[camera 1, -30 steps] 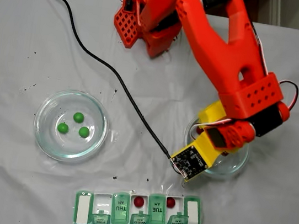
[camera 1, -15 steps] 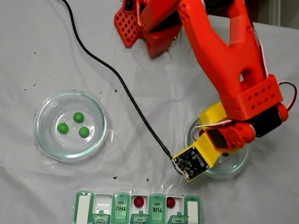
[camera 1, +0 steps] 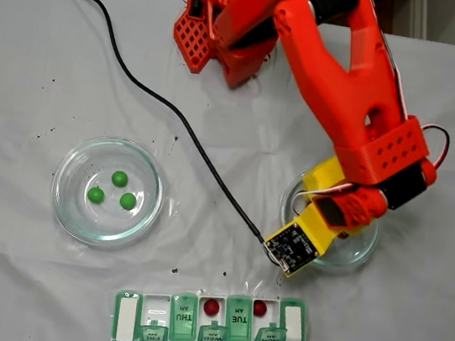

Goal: Sort medicines into box.

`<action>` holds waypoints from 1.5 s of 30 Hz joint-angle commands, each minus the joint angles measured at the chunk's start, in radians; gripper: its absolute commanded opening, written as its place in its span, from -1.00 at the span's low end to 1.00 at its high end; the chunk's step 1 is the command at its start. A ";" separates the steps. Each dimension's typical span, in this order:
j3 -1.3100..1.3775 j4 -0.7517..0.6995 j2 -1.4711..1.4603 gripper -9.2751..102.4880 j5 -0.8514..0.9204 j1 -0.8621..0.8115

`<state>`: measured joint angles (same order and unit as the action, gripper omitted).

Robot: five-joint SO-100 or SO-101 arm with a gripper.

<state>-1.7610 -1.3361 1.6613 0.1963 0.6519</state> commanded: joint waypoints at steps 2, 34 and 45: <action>0.003 -0.011 0.009 -0.44 -0.005 0.032; 0.127 -0.020 0.103 -0.40 -0.069 -0.035; 0.109 0.002 0.109 -0.45 -0.249 -0.017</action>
<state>-1.6889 -1.3606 1.6858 -0.0199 0.6182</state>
